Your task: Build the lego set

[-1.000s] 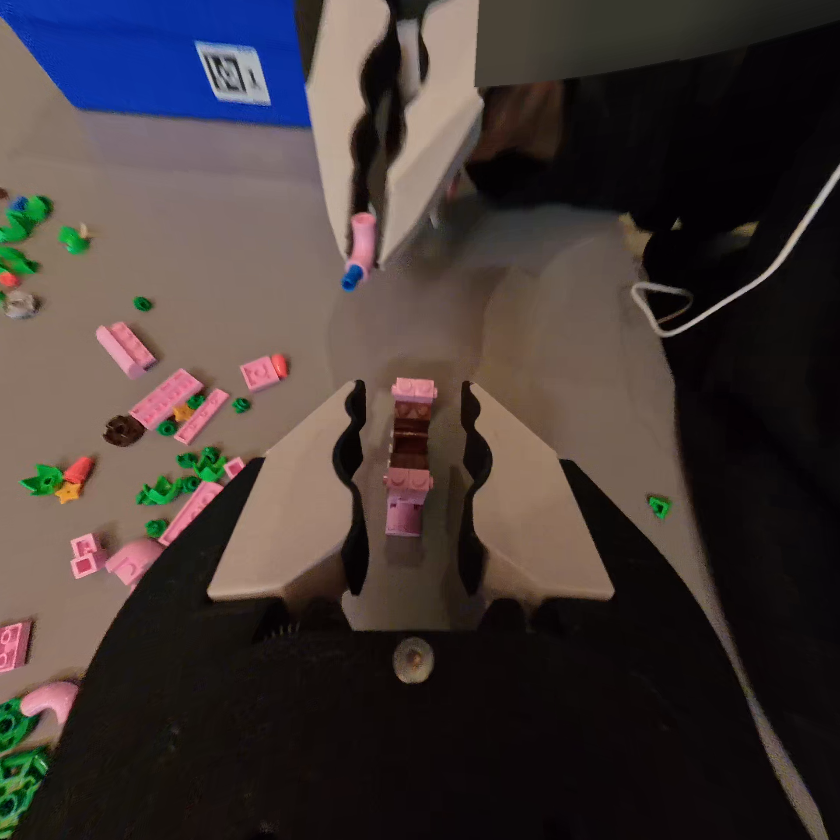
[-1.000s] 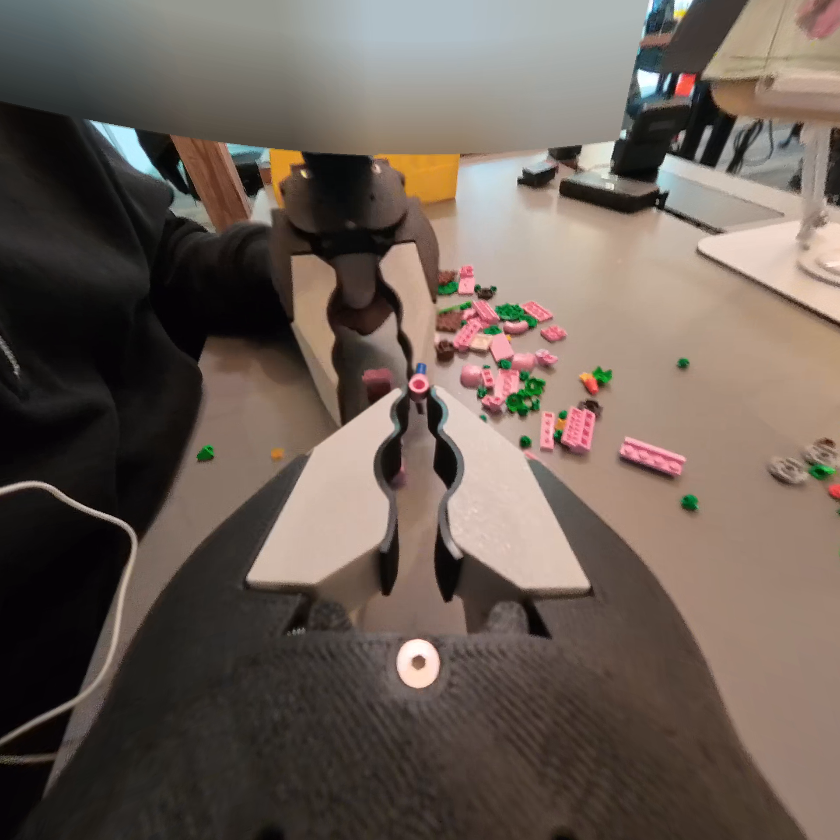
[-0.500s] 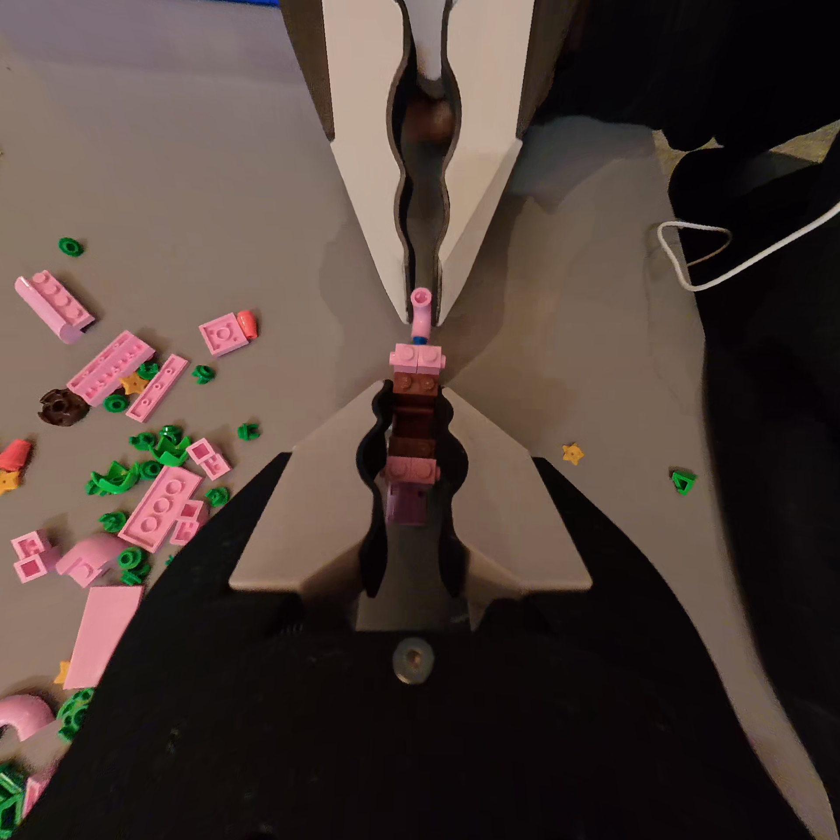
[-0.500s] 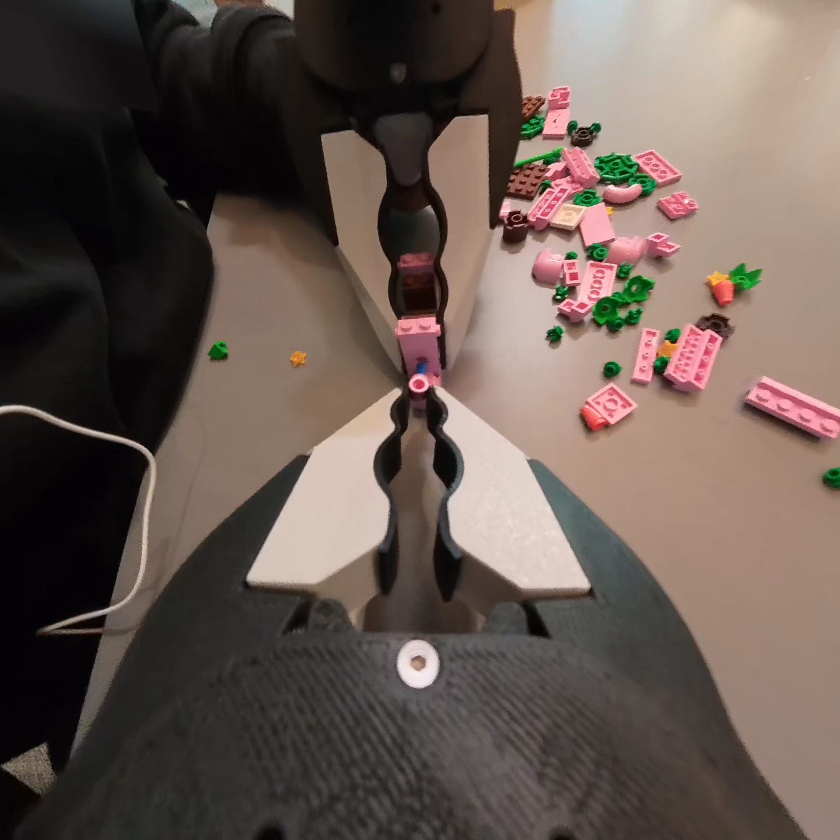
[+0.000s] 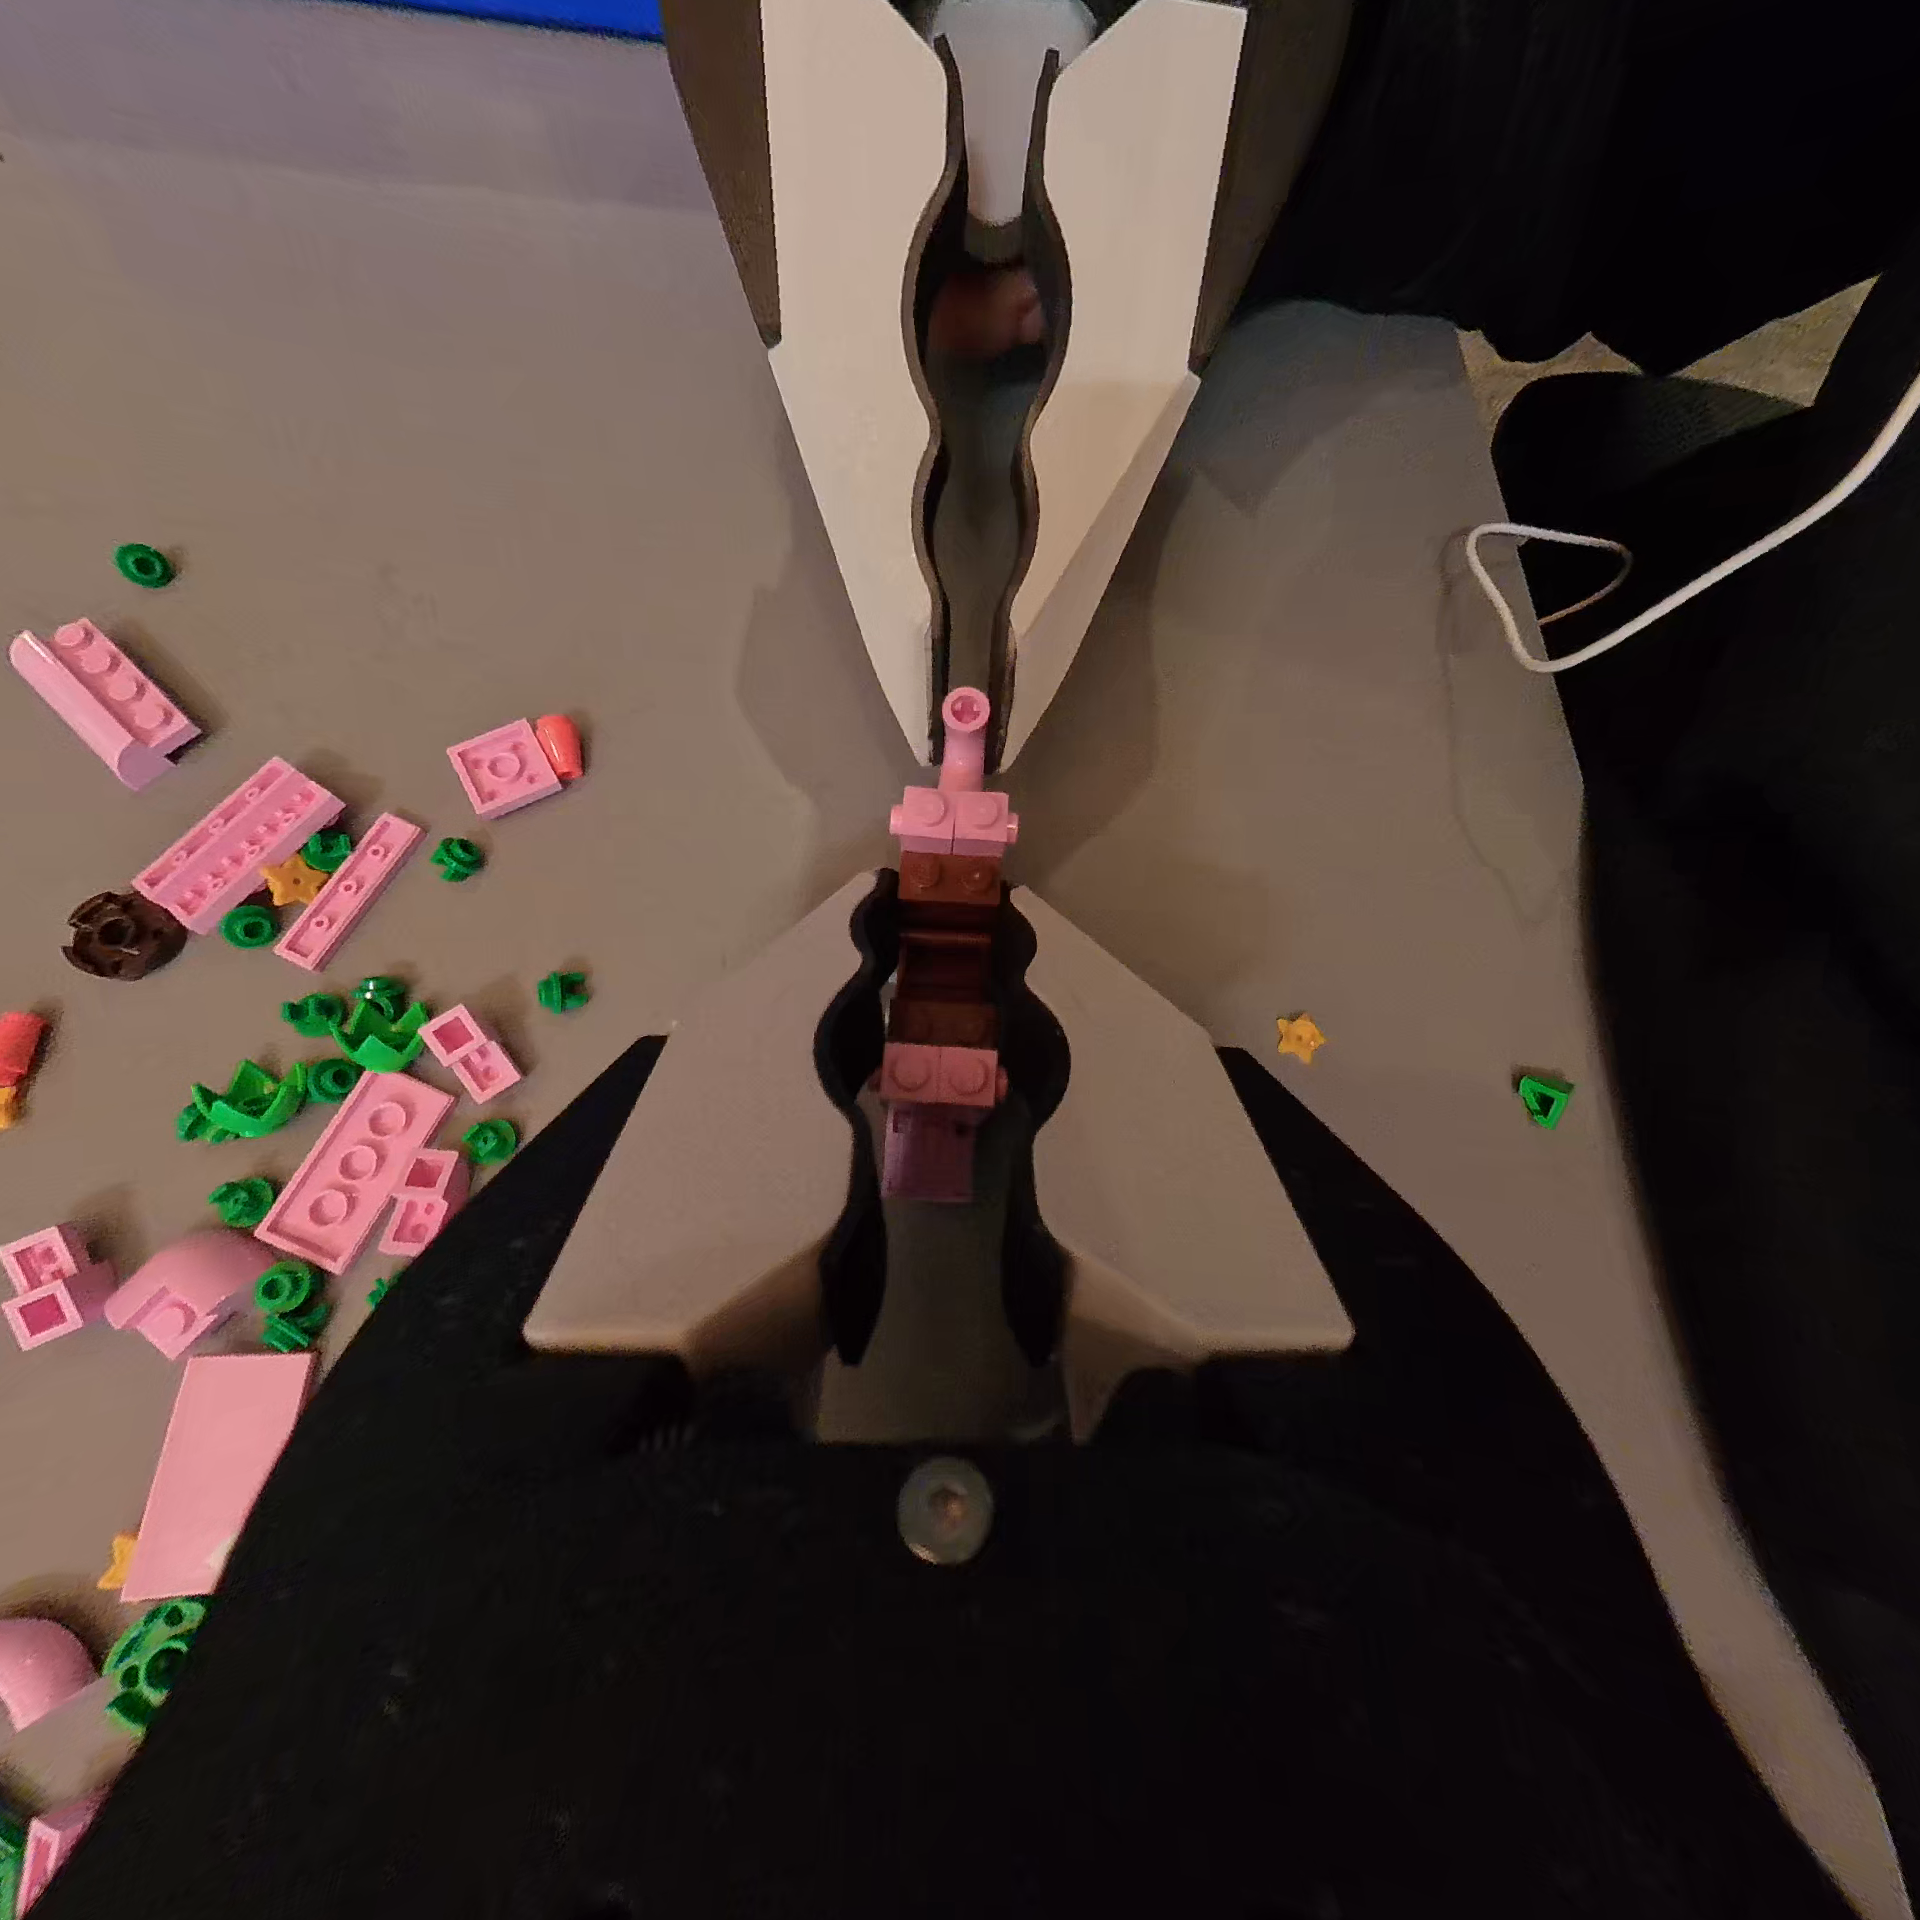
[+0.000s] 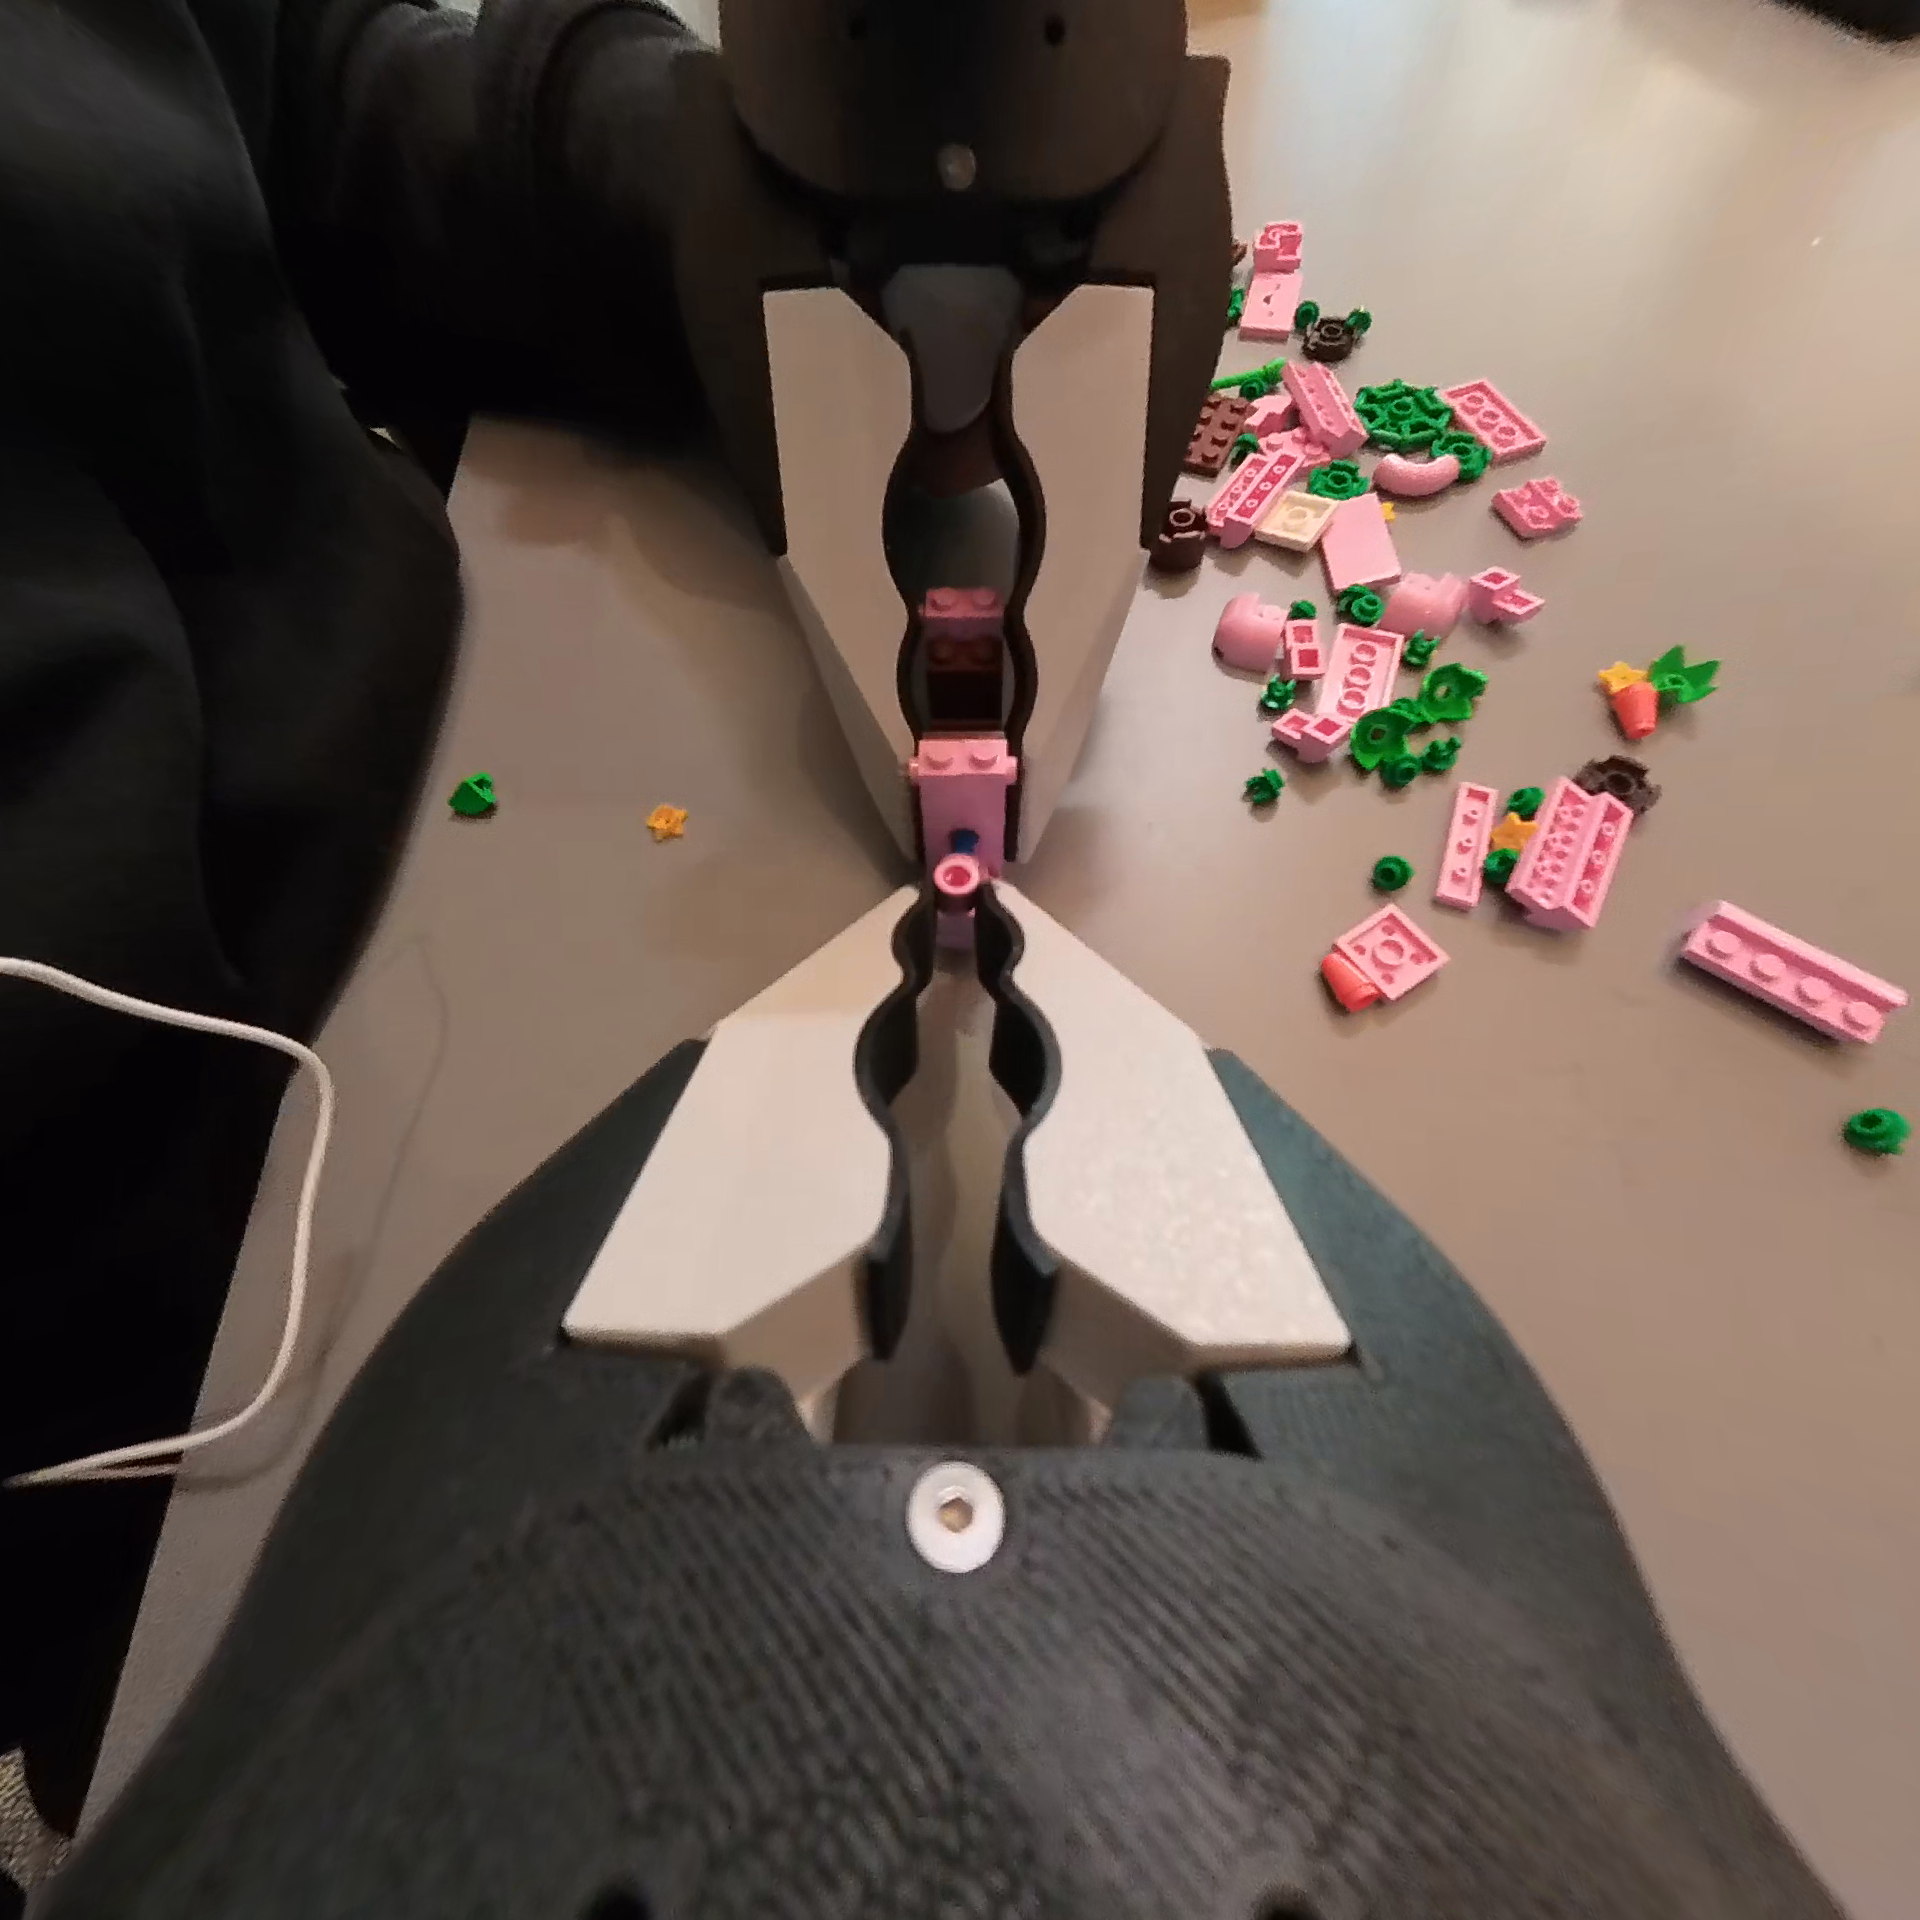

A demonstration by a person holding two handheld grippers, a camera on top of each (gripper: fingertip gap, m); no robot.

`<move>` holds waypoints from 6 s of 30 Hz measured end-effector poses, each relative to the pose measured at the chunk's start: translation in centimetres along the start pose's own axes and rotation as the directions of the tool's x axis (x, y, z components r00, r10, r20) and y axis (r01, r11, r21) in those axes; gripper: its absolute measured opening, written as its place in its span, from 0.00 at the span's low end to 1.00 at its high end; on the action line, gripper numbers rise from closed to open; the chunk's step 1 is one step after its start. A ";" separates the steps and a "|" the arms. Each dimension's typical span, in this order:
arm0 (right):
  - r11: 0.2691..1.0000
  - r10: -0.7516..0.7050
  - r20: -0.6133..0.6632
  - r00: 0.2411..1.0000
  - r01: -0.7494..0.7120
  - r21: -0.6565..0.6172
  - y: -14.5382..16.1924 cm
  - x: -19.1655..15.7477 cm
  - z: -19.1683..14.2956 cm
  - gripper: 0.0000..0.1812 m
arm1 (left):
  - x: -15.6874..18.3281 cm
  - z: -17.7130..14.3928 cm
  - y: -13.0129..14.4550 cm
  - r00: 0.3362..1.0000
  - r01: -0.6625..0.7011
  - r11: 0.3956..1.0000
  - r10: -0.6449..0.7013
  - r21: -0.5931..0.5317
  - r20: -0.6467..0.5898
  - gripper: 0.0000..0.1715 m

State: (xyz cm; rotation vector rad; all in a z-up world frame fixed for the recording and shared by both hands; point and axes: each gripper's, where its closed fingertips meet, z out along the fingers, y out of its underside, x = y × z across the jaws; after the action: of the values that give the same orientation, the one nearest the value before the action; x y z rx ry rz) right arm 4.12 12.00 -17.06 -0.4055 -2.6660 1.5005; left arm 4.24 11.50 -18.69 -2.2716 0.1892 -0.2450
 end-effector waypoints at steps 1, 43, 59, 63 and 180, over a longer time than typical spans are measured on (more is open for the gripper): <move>1.000 0.000 0.001 1.000 0.000 0.000 0.0 0.0 0.0 0.03 | 0.0 0.0 0.0 1.000 -0.001 1.000 0.001 0.004 -0.001 0.08; 0.988 0.156 0.110 0.982 -0.156 -0.007 -0.5 0.1 0.5 0.03 | 0.0 -0.4 0.4 1.000 -0.008 1.000 0.008 -0.001 -0.016 0.07; 0.916 0.395 0.220 0.892 -0.400 -0.027 -0.5 0.3 0.6 0.03 | -0.1 -0.4 0.3 0.999 0.024 1.000 -0.024 0.012 -0.035 0.08; 0.867 0.488 0.282 0.826 -0.495 -0.051 -0.5 0.4 0.6 0.03 | -0.1 -0.4 0.3 0.999 0.029 1.000 -0.029 0.011 -0.033 0.08; 0.979 0.166 -0.311 0.936 -0.118 0.165 -0.8 7.6 -3.6 0.14 | -12.7 -13.4 5.3 0.783 0.278 0.927 -0.370 0.252 0.500 0.06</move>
State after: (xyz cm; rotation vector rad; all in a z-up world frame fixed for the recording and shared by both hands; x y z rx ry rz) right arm -2.79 16.52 -15.10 -0.7755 -2.3025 1.4991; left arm -11.51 1.06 -15.56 -2.1005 -0.5119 0.2080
